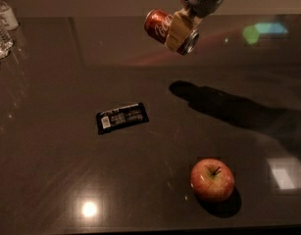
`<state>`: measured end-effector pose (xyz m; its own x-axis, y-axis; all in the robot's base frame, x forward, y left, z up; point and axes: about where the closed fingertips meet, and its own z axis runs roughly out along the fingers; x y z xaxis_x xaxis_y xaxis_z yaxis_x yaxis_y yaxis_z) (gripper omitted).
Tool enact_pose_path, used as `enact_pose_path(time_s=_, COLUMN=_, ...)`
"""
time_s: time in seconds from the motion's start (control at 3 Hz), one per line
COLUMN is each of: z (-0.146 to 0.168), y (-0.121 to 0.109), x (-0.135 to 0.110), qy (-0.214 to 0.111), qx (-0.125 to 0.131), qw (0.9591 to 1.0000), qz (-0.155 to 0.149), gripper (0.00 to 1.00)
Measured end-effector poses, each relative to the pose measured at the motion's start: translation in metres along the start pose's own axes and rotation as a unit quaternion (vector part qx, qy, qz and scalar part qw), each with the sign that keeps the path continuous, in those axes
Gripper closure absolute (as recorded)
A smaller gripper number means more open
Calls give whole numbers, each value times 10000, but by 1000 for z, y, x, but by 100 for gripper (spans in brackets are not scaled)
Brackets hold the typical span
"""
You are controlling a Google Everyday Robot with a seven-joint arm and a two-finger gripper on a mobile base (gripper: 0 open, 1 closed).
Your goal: Pick coke can
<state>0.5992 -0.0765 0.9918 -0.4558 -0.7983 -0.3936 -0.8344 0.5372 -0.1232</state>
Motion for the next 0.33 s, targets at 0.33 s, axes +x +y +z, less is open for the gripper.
enact_pose_path(time_s=0.33, z=0, y=0, x=0, qy=0, qx=0, qw=10000, qz=0, gripper=100)
